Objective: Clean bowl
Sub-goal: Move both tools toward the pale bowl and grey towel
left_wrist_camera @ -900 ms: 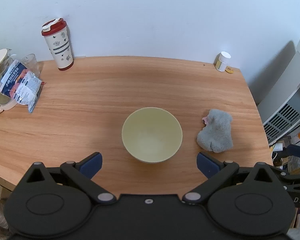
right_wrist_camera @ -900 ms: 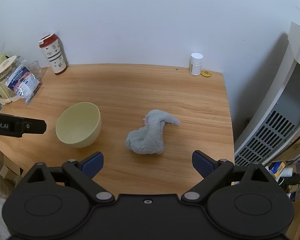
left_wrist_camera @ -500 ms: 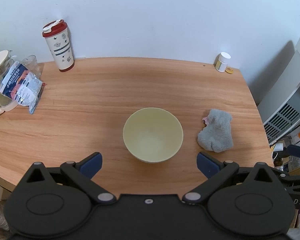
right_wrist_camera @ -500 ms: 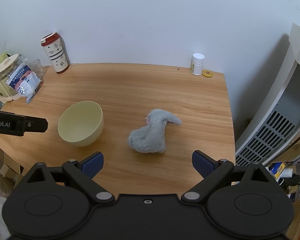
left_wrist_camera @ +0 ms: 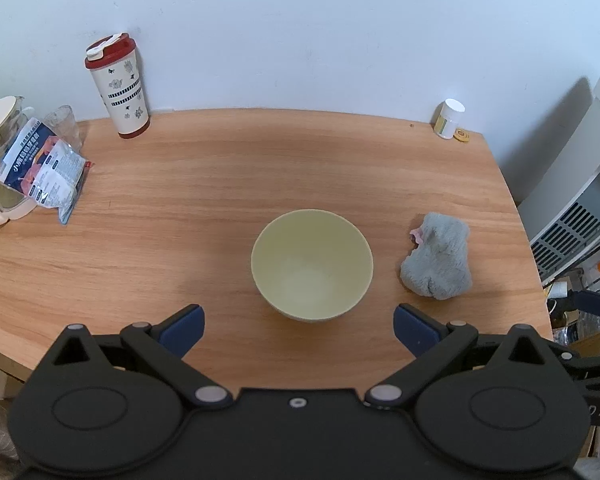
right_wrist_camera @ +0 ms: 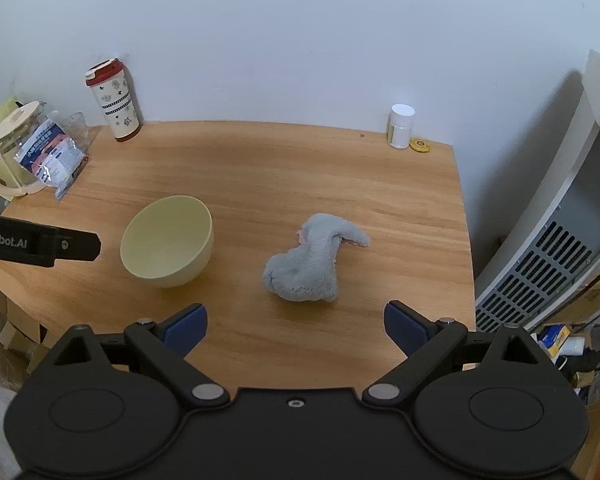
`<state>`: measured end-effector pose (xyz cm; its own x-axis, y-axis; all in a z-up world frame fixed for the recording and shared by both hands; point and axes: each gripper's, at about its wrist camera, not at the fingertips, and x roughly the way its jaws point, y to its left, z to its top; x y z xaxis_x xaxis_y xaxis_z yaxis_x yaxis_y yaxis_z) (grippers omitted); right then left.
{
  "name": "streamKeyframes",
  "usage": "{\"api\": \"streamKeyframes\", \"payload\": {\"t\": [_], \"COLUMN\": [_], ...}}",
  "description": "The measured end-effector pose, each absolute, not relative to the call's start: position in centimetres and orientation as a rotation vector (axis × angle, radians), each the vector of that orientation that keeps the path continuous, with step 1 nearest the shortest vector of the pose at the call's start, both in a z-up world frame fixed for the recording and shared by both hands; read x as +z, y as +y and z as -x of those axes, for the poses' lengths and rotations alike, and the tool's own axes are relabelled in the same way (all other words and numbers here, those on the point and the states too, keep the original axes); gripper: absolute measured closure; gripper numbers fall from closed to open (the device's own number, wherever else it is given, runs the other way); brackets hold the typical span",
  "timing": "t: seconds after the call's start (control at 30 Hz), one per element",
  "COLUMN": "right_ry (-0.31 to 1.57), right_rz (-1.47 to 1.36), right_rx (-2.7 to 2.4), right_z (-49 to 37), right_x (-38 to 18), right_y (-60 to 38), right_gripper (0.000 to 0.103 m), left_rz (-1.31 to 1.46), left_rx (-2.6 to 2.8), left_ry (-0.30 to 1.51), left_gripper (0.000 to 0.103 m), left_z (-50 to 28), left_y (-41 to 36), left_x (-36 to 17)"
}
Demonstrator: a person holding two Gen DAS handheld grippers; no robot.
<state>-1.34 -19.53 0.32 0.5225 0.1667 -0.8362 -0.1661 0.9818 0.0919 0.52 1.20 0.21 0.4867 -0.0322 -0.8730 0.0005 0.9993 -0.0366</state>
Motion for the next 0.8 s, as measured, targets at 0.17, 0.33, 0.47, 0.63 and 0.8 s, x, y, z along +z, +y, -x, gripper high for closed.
{"api": "streamKeyframes", "payload": {"t": [0.17, 0.33, 0.47, 0.63, 0.8], "right_ry": [1.014, 1.022, 1.017, 1.004, 1.005], "right_rz": [0.015, 0.024, 0.008, -0.040, -0.036], "right_rx": [0.203, 0.215, 0.230, 0.217, 0.222], "right_z": [1.1, 0.7, -0.1, -2.0, -3.6], "right_x": [0.2, 0.3, 0.3, -0.5, -1.7], "right_y": [-19.1, -18.6, -18.7, -19.3, -18.8], "right_gripper": [0.005, 0.005, 0.005, 0.005, 0.005], "left_rz": [0.030, 0.039, 0.057, 0.047, 0.024], "left_rx": [-0.021, -0.016, -0.004, 0.031, 0.044], "left_ry": [1.071, 1.079, 1.112, 1.131, 1.149], "left_gripper": [0.000, 0.000, 0.000, 0.000, 0.000], "left_z": [-0.7, -1.1, -2.0, -3.5, -4.6], "left_y": [1.4, 1.7, 2.7, 3.7, 4.6], "left_x": [0.1, -0.2, -0.8, -1.5, -2.0]}}
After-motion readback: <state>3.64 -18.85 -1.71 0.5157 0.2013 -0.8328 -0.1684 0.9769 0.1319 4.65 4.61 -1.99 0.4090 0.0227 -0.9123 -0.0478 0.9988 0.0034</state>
